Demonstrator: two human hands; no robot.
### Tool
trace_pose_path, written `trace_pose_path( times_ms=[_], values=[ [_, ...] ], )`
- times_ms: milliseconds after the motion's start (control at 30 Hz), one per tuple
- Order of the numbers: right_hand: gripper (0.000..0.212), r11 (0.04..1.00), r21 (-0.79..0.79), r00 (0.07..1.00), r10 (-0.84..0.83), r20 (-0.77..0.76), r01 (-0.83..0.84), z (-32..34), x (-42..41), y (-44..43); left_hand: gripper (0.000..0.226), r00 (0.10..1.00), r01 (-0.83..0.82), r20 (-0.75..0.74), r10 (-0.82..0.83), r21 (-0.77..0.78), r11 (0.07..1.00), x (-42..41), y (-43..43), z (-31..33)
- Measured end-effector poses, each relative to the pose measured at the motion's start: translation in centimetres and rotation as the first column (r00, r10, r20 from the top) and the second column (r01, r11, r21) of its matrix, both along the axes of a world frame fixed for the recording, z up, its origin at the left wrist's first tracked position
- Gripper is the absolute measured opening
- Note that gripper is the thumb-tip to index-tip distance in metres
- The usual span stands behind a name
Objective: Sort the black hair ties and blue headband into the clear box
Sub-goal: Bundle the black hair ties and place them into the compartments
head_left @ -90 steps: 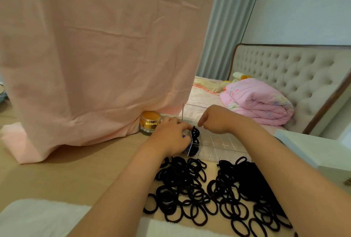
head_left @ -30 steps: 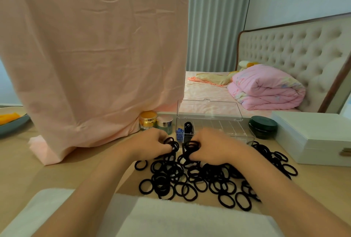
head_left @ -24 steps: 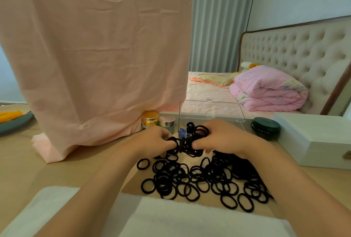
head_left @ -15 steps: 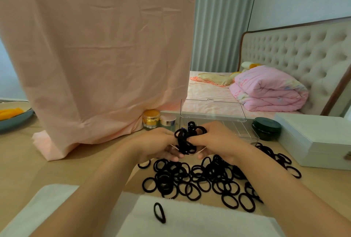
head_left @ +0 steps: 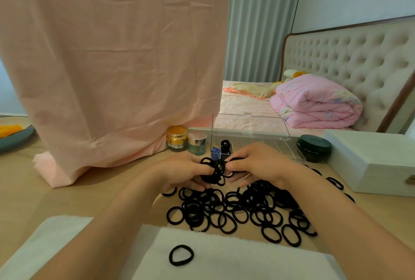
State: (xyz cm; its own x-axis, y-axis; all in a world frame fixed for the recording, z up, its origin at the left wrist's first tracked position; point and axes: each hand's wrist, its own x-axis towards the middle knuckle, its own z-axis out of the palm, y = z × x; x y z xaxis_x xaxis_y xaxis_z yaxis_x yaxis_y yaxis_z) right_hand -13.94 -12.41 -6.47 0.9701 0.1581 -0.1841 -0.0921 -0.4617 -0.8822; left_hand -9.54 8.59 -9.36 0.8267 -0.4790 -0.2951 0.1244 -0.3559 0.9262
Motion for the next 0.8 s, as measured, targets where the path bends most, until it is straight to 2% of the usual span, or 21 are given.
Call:
trace_pose_path(
  times_ms=[133, 233, 333, 400, 533, 633, 733, 800],
  values=[
    [0.017, 0.965, -0.262, 0.996, 0.047, 0.071, -0.027, 1.2, 0.0, -1.0, 0.019, 0.985, -0.078, 0.167, 0.048, 0.174, 0.982, -0.2, -0.2, 0.4],
    [0.015, 0.985, -0.17, 0.994, 0.045, 0.095, -0.028, 1.9, -0.2, -1.0, 0.017, 0.966, -0.096, 0.255, 0.037, 0.223, 0.97, -0.6, -0.6, 0.8],
    [0.012, 0.999, 0.04, 0.994, 0.013, 0.108, -0.018, 1.8, -0.4, 0.2, 0.017, 0.966, -0.096, 0.254, 0.049, 0.175, 0.98, -0.9, -1.0, 1.0],
    [0.011, 0.994, 0.104, 0.996, 0.03, 0.079, -0.038, 1.2, -0.6, 1.2, 0.022, 0.972, -0.071, 0.232, 0.04, 0.126, 0.989, -1.0, -1.2, 0.9],
    [0.008, 0.998, -0.013, 0.989, -0.052, 0.141, 0.054, -0.2, -0.5, 1.9, 0.032, 0.997, 0.024, 0.069, -0.021, -0.042, 0.999, -1.0, -0.8, 0.9],
    [0.012, 0.995, 0.004, 0.984, -0.098, 0.147, 0.098, -0.3, -0.4, 1.7, 0.035, 0.996, 0.064, -0.047, -0.073, -0.17, 0.983, -0.9, -0.5, 0.7],
    [0.029, 0.992, -0.001, 0.981, -0.126, 0.149, 0.128, -0.4, -0.4, 1.9, 0.044, 0.984, 0.069, -0.135, -0.117, -0.311, 0.948, -0.9, -0.3, 0.7],
    [0.043, 0.99, -0.012, 0.981, -0.134, 0.138, 0.137, -0.4, -0.2, 1.9, 0.045, 0.987, 0.103, -0.093, -0.134, -0.286, 0.953, -1.0, -0.4, 0.8]
  ],
)
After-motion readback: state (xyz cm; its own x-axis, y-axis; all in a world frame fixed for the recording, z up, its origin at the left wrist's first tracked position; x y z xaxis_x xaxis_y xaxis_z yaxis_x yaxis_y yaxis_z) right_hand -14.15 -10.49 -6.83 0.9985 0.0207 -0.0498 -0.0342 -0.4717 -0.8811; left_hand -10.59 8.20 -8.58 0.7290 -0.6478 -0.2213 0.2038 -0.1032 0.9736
